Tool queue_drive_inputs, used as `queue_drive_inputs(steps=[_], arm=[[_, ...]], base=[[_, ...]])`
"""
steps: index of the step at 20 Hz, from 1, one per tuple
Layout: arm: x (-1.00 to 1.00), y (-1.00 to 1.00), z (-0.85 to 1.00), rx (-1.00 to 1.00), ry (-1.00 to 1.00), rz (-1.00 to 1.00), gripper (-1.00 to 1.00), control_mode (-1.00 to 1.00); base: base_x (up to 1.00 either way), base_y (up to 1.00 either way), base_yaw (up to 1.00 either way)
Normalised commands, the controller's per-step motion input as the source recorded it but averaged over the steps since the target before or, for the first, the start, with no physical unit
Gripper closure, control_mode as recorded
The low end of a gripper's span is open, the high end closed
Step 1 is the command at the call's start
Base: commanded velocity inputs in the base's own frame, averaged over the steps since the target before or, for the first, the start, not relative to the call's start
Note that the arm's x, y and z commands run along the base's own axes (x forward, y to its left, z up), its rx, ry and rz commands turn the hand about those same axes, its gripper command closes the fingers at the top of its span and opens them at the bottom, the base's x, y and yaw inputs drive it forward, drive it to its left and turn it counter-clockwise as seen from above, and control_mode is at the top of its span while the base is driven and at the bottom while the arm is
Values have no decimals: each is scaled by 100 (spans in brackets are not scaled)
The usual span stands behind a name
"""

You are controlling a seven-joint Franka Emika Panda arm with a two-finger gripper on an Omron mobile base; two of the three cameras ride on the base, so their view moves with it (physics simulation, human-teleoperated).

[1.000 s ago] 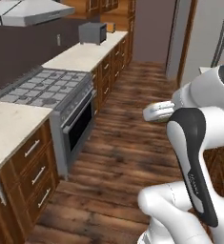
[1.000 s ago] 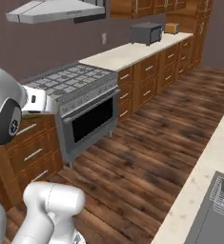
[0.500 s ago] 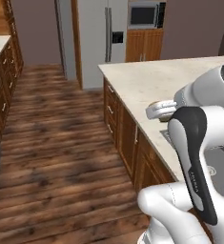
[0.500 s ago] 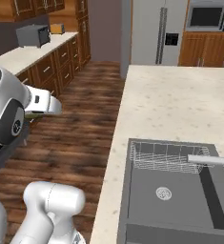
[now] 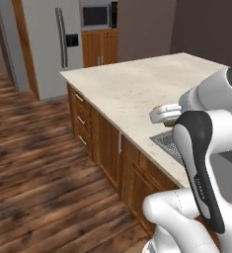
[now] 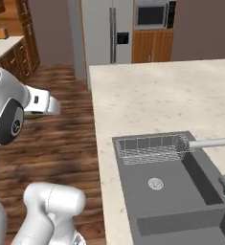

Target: Open the cabinet. Pick the sponge and place it next to the sink. Then close the cabinet.

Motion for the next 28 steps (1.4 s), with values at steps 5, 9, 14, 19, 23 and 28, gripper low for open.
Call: queue_drive_inputs(steps=[5,9,14,19,23,28], arm=[[0,0,0,0,0,0,100,100],[0,0,0,0,0,0,100,100],[0,0,0,0,0,0,100,100],[0,0,0,0,0,0,100,100],[0,0,0,0,0,0,100,100],[0,0,0,0,0,0,100,100]], base=[[62,50,-70],[89,62,-85],[92,43,-82],[36,63,-63],[-55,56,-33],[-45,65,-30]])
